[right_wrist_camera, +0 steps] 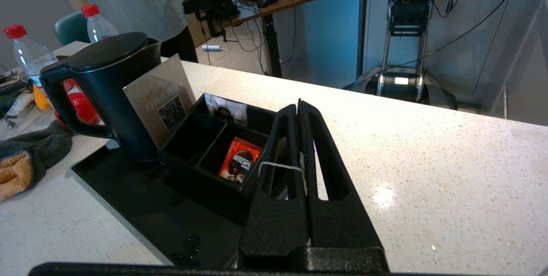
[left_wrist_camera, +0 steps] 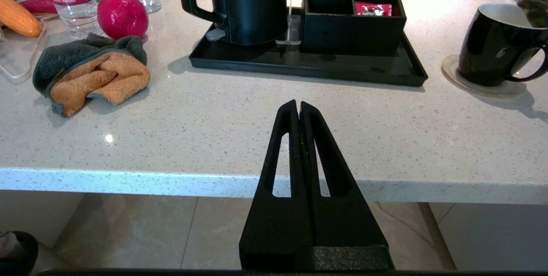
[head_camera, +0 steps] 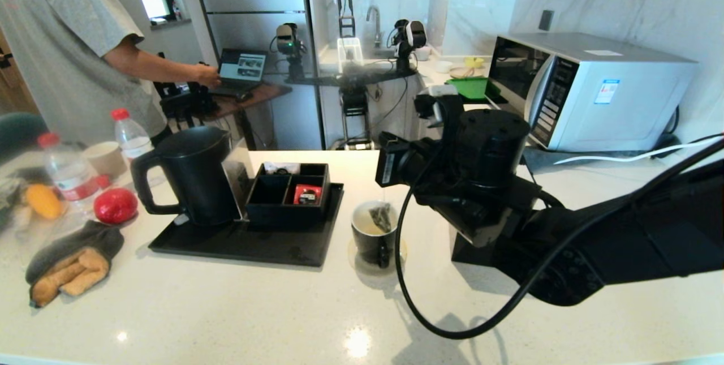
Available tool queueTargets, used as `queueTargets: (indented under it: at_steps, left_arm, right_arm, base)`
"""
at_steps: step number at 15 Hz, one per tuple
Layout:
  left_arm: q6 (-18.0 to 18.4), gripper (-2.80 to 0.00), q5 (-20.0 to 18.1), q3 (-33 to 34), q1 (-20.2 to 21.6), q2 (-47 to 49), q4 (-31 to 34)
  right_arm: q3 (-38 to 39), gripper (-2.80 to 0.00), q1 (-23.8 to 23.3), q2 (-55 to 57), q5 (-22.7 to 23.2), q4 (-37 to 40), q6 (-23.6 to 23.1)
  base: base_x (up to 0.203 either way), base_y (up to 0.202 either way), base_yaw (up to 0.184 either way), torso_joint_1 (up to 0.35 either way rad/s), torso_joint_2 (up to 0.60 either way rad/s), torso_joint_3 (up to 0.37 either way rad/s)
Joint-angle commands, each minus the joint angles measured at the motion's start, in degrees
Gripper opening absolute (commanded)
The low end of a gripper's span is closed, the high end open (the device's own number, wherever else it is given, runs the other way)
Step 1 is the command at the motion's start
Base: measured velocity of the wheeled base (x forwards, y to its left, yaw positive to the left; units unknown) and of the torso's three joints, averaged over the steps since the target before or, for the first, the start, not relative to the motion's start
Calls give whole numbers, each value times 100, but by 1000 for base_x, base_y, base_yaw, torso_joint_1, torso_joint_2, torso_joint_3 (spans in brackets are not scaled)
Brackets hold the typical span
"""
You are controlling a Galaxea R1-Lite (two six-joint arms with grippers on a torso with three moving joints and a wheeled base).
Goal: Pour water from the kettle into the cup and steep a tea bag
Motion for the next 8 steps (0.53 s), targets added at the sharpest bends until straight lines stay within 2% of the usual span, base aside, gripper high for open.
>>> queueTargets:
  at_steps: [1,8]
  left_arm:
    - [-3,-280,4,0,1,0,-2]
    - [-3,-280,4,0,2,0,-2]
  right_arm:
    - [153,-280,-5,-107,-18,-49,5]
    - [146,-280,-168,-144,-143,-49,5]
  base:
    - [0,0,0,0,0,0]
    - [0,0,0,0,0,0]
